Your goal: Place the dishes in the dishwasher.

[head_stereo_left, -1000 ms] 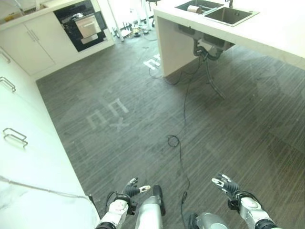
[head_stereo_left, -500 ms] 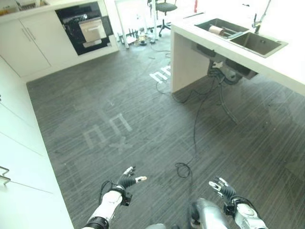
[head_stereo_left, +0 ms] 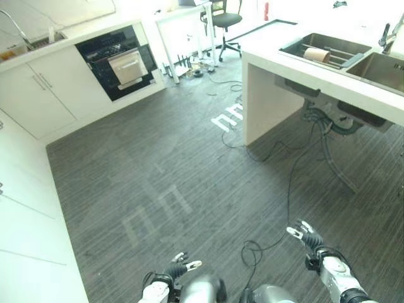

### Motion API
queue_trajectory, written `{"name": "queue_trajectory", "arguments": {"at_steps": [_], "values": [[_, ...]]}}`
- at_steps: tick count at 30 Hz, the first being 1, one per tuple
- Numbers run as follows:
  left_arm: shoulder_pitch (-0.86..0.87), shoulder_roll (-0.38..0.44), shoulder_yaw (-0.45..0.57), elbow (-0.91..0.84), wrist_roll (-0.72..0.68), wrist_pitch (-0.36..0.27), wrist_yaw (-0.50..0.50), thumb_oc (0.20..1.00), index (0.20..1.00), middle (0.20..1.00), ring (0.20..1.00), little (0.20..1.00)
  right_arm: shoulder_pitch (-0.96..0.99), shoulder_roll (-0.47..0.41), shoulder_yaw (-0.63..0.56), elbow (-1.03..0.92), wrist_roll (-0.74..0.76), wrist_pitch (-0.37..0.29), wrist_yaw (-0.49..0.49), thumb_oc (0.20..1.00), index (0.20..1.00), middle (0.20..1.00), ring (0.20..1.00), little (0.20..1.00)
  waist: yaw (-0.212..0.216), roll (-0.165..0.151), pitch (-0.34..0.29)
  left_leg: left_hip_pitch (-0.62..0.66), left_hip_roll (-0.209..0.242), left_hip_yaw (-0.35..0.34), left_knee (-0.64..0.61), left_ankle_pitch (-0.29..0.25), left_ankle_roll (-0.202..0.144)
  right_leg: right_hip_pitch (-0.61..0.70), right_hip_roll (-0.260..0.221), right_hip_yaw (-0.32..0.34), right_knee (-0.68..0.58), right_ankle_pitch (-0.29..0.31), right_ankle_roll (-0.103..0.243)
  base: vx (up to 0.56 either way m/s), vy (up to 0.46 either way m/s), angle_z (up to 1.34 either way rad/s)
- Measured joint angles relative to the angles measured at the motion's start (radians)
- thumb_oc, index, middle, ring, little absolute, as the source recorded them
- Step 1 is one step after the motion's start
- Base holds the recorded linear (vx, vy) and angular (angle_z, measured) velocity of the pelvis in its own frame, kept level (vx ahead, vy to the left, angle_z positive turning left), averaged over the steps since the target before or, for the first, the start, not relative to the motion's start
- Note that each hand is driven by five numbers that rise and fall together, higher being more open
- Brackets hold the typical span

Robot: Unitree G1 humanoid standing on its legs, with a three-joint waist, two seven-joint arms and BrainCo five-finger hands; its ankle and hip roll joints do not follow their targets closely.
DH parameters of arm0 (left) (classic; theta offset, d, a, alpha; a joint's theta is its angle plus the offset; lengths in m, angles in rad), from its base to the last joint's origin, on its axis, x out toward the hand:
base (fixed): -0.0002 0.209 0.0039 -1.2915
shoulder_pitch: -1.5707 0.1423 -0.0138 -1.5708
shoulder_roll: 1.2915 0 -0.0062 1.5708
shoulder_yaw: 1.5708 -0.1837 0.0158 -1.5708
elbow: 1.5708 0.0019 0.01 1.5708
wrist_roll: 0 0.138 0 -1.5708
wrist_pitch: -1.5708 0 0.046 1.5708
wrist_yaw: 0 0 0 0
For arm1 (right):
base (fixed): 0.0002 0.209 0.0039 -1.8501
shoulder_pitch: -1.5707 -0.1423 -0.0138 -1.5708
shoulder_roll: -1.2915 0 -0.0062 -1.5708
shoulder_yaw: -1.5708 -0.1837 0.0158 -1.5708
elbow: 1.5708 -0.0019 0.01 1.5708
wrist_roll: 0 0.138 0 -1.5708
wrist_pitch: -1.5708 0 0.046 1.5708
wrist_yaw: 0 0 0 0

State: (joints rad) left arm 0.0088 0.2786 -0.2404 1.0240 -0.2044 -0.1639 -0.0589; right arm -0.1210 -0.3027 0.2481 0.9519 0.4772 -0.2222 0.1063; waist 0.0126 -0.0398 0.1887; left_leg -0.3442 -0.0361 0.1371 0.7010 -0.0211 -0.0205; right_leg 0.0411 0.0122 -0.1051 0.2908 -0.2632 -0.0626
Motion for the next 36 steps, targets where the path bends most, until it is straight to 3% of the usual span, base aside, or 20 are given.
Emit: {"name": "queue_trajectory", "arguments": {"at_steps": [2,3,5,8,10,12,14,15,17,18,19,21,23,25,26,28,30,32,34,36], "values": [[0.010,0.020,0.007,0.003,-0.006,0.001,0.004,1.000,1.000,1.000,1.000,1.000,-0.006,0.001,0.007,0.005,-0.006,-0.005,0.006,1.000,1.000,1.000,1.000,1.000,-0.018,0.009,0.003,0.043,-0.002,-0.052,-0.463,0.011,0.005,0.104,0.013,0.034,-0.080,-0.006,0.028,0.40,0.197,-0.98],[0.001,0.020,0.011,-0.001,-0.013,-0.001,0.007,1.000,1.000,1.000,1.000,1.000,-0.006,-0.006,0.007,0.007,-0.006,-0.003,0.004,1.000,1.000,1.000,1.000,1.000,-0.028,0.035,0.004,0.000,0.003,-0.153,-0.540,0.011,0.004,0.128,0.029,0.051,-0.087,-0.013,0.040,0.36,0.170,-0.68],[-0.021,0.021,0.018,-0.002,-0.013,-0.006,0.011,1.000,1.000,1.000,1.000,1.000,-0.024,-0.008,0.017,0.034,-0.007,-0.004,0.006,1.000,1.000,1.000,1.000,1.000,-0.004,0.054,0.007,-0.121,0.010,-0.269,-0.481,0.008,-0.001,0.167,0.026,0.114,-0.124,-0.031,0.069,0.59,0.309,-0.96],[0.020,0.020,0.005,0.058,-0.010,-0.008,0.008,1.000,1.000,1.000,1.000,1.000,0.048,0.010,0.024,0.084,-0.009,-0.010,0.003,1.000,1.000,1.000,1.000,1.000,-0.005,0.030,-0.017,0.007,-0.006,-0.130,-0.436,0.029,0.015,0.279,-0.069,0.108,0.018,-0.067,0.119,0.52,0.235,-0.70],[-0.007,0.038,0.005,0.065,-0.007,-0.009,0.005,1.000,1.000,1.000,1.000,1.000,0.034,0.018,0.011,0.083,-0.009,-0.022,-0.009,1.000,1.000,1.000,1.000,1.000,-0.008,0.022,-0.022,0.052,-0.049,-0.116,-0.438,0.054,0.080,0.254,-0.102,0.071,0.077,-0.017,0.144,0.35,0.200,-0.25],[-0.074,0.051,-0.007,0.074,-0.007,-0.015,0.003,1.000,1.000,1.000,1.000,1.000,0.029,0.030,0.000,0.083,-0.010,-0.027,-0.034,1.000,1.000,1.000,1.000,1.000,-0.014,0.043,-0.002,0.131,-0.094,-0.125,-0.454,0.023,0.152,0.119,-0.159,0.033,0.410,0.193,0.189,0.33,0.170,0.15],[-0.135,0.073,-0.044,0.110,-0.007,-0.025,0.008,1.000,1.000,1.000,1.000,1.000,-0.013,0.057,0.009,0.088,-0.048,-0.028,-0.052,1.000,1.000,1.000,1.000,1.000,-0.025,0.060,0.049,0.199,-0.109,-0.108,-0.453,-0.017,0.168,-0.131,-0.187,0.019,0.799,0.169,0.197,0.26,-0.056,-0.01],[-0.120,0.070,-0.045,0.109,-0.008,-0.040,0.012,1.000,1.000,1.000,1.000,1.000,-0.006,0.065,0.030,0.102,-0.050,-0.030,-0.054,1.000,1.000,1.000,1.000,1.000,-0.029,0.070,0.051,0.242,-0.104,-0.097,-0.480,-0.044,0.151,-0.237,-0.170,-0.020,0.768,0.117,0.169,0.25,-0.134,-0.35],[-0.080,0.051,-0.036,0.113,-0.008,-0.054,0.008,1.000,1.000,1.000,1.000,1.000,-0.022,0.069,0.025,0.179,-0.054,-0.031,-0.052,1.000,1.000,1.000,1.000,1.000,-0.030,0.110,0.048,0.304,-0.076,-0.086,-0.548,-0.063,0.121,-0.341,-0.092,-0.121,0.352,0.086,0.138,0.29,-0.239,-0.41],[-0.071,0.038,-0.029,0.123,-0.009,-0.054,0.007,1.000,1.000,1.000,1.000,1.000,0.011,0.063,0.009,0.214,-0.052,-0.035,-0.038,1.000,1.000,1.000,1.000,1.000,-0.028,0.084,0.053,0.337,-0.080,-0.073,-0.551,-0.119,0.025,-0.347,-0.065,-0.126,0.129,0.124,0.116,0.44,-0.361,0.09],[-0.062,0.045,-0.017,0.128,-0.009,-0.055,0.005,1.000,1.000,1.000,1.000,1.000,0.032,0.069,-0.012,0.243,-0.046,-0.045,-0.024,1.000,1.000,1.000,1.000,1.000,-0.041,0.039,0.055,0.310,-0.068,-0.066,-0.440,-0.171,0.050,-0.346,-0.077,-0.122,-0.068,0.166,0.148,0.56,-0.470,-0.13],[-0.078,0.020,-0.018,0.156,-0.012,-0.051,0.013,1.000,1.000,1.000,1.000,1.000,0.066,0.064,-0.065,0.278,-0.046,-0.030,0.001,1.000,1.000,1.000,1.000,1.000,-0.050,-0.020,0.064,0.367,-0.140,-0.054,-0.386,-0.286,0.114,-0.468,-0.124,-0.109,-0.001,0.234,0.099,0.52,-0.448,-0.17],[-0.042,-0.022,-0.006,0.142,-0.020,-0.049,0.023,1.000,1.000,1.000,1.000,1.000,0.075,0.050,-0.039,0.278,-0.047,-0.007,0.019,1.000,1.000,1.000,1.000,1.000,-0.042,0.067,0.024,0.479,-0.090,-0.053,-0.447,-0.305,0.106,-0.402,-0.033,-0.182,0.107,0.214,0.011,0.36,-0.268,-0.28],[-0.046,-0.037,0.023,0.164,-0.023,-0.042,0.036,1.000,1.000,1.000,1.000,1.000,0.053,0.036,-0.031,0.271,-0.050,0.002,0.029,1.000,1.000,1.000,1.000,1.000,-0.032,0.086,-0.003,0.504,-0.094,-0.050,-0.405,-0.262,0.035,-0.275,0.002,-0.176,0.004,0.157,-0.089,0.37,-0.254,-0.22],[-0.046,-0.035,0.037,0.180,-0.022,-0.041,0.045,1.000,1.000,1.000,1.000,1.000,0.032,0.033,-0.024,0.268,-0.057,0.008,0.028,1.000,1.000,1.000,1.000,1.000,-0.030,0.063,-0.007,0.499,-0.111,-0.032,-0.353,-0.183,-0.052,-0.208,-0.022,-0.139,-0.049,0.146,-0.105,0.26,-0.210,-0.16],[-0.044,-0.024,0.043,0.185,-0.020,-0.045,0.053,1.000,1.000,1.000,1.000,1.000,0.030,0.038,-0.023,0.264,-0.067,0.013,0.027,1.000,1.000,1.000,1.000,1.000,0.010,0.004,-0.023,0.434,-0.077,-0.015,-0.207,-0.178,-0.050,-0.104,-0.048,-0.081,-0.107,0.115,-0.103,0.29,-0.110,-0.23],[-0.040,-0.023,0.046,0.168,-0.017,-0.034,0.055,1.000,1.000,1.000,1.000,1.000,-0.011,0.038,-0.039,0.267,-0.079,0.023,0.027,1.000,1.000,1.000,1.000,1.000,0.025,-0.004,-0.005,0.217,-0.020,-0.073,-0.059,-0.175,-0.038,-0.009,-0.052,-0.073,-0.165,0.112,-0.063,0.32,0.069,-0.36],[-0.007,-0.024,0.048,0.170,-0.018,-0.031,0.058,1.000,1.000,1.000,1.000,1.000,-0.015,0.037,-0.040,0.281,-0.084,0.030,0.030,1.000,1.000,1.000,1.000,1.000,0.020,0.008,0.004,0.170,-0.017,-0.126,-0.318,-0.145,-0.005,0.039,-0.062,-0.079,-0.141,0.118,0.026,0.20,0.075,-0.71],[-0.008,-0.026,0.045,0.170,-0.015,-0.048,0.061,1.000,1.000,1.000,1.000,1.000,-0.004,0.032,-0.041,0.307,-0.084,0.038,0.030,1.000,1.000,1.000,1.000,1.000,0.018,0.035,0.008,0.051,-0.011,-0.191,-0.367,-0.106,-0.021,0.056,-0.061,-0.095,-0.096,0.059,0.059,0.15,0.076,-0.63],[-0.014,-0.046,0.039,0.167,-0.012,-0.060,0.067,1.000,1.000,1.000,1.000,1.000,0.029,0.014,-0.042,0.361,-0.085,0.050,0.036,1.000,1.000,1.000,1.000,1.000,0.024,0.087,0.013,0.017,0.020,-0.214,-0.430,0.016,0.005,0.105,-0.024,-0.064,-0.049,-0.015,0.128,0.14,0.113,-0.56]]}}
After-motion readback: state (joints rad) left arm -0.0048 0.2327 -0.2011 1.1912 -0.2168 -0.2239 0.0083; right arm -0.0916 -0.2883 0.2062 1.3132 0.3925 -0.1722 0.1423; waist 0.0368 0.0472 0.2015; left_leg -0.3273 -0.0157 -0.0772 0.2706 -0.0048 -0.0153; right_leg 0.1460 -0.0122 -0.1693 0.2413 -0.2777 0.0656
